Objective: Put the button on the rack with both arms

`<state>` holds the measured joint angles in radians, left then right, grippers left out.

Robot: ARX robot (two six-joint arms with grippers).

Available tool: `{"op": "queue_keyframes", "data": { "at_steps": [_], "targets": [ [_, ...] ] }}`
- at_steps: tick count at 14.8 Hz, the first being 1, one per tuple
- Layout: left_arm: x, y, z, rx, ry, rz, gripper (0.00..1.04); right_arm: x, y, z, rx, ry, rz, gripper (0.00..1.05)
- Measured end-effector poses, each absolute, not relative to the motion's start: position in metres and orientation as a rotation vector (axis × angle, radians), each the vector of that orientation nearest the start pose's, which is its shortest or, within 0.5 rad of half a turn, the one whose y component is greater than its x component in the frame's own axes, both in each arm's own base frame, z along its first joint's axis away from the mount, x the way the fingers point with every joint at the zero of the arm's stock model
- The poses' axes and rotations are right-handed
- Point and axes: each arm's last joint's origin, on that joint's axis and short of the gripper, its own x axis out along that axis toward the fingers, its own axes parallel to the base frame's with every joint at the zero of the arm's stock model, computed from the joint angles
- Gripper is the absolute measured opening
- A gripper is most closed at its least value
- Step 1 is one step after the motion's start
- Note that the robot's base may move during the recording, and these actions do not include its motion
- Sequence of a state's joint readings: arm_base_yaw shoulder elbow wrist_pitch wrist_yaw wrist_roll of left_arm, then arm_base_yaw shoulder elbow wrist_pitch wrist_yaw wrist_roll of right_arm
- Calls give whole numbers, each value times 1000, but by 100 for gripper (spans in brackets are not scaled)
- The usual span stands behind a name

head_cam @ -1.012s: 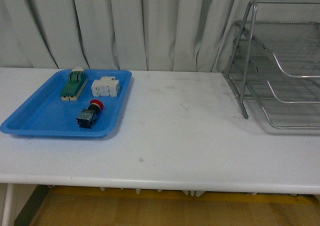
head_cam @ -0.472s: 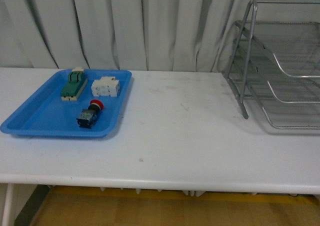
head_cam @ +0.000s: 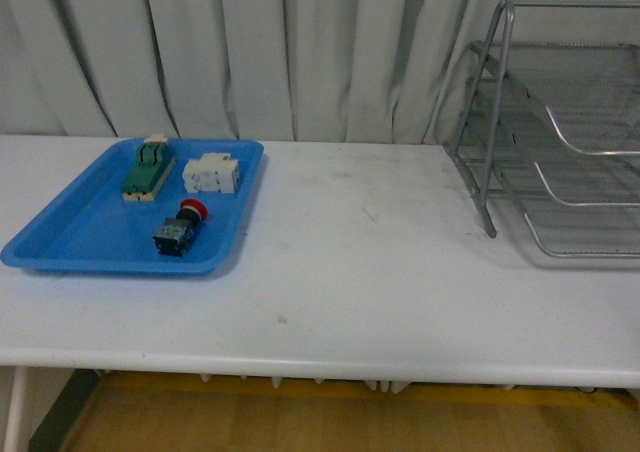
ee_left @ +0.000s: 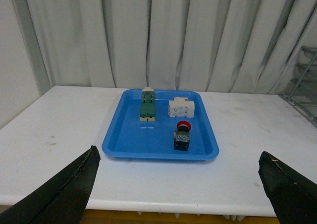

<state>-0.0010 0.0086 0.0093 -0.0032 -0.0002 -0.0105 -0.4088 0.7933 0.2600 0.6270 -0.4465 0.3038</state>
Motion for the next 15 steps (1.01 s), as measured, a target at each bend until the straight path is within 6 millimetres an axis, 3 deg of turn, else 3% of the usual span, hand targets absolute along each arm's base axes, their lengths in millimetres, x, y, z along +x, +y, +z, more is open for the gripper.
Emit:
{"op": "queue_keyframes", "data": {
  "at_steps": [3,5,7,10,13,15],
  "targets": [
    [98,0,166,-10,2,-1,98,235,-146,253,333,-175,-136,98],
    [98,0,166,-10,2,-1,98,272,-200,236,492,-135,-212,98],
    [98,0,166,-10,2,-1,98,290,-230,204,680,-75,-258,98],
    [98,0,166,-10,2,-1,98,303,-238,151,944,1,-287,98],
    [98,0,166,-10,2,-1,98,327,-214,110,1194,50,-237,98],
    [98,0,166,-10,2,-1,98,342,-192,94,1291,78,-214,98]
  ]
}}
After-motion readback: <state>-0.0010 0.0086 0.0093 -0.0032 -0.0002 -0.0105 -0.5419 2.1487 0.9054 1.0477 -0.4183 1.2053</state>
